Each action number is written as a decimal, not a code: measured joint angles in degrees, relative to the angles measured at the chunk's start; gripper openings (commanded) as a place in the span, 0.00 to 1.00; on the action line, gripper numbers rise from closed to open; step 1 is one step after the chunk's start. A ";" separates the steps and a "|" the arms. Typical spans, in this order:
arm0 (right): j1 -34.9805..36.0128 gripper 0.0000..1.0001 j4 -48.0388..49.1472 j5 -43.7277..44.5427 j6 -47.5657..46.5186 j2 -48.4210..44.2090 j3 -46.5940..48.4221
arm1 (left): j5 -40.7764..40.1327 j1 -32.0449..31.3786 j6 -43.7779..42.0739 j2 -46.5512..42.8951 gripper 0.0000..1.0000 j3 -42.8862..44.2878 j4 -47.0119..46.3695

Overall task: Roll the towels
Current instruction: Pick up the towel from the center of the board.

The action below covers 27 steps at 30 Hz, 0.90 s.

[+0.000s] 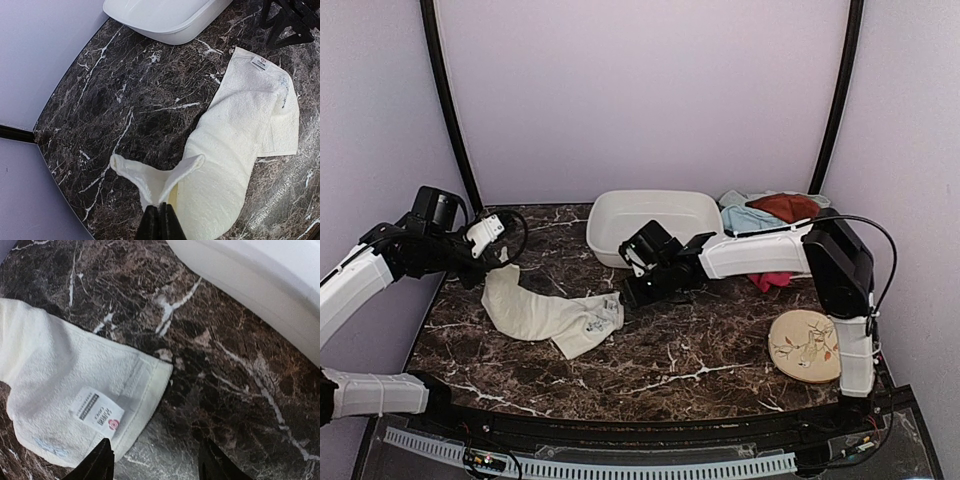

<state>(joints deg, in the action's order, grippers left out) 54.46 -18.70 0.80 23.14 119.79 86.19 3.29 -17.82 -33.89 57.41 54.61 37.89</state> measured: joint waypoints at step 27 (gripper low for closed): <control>1.03 0.00 1.44 0.70 -0.07 9.49 8.57 | -5.29 0.74 0.11 -2.16 0.00 -2.99 -1.49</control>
<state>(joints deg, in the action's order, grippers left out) 55.48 -17.26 1.50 23.07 129.27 94.76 -2.00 -17.08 -33.78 55.24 51.62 36.40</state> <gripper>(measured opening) 0.011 0.022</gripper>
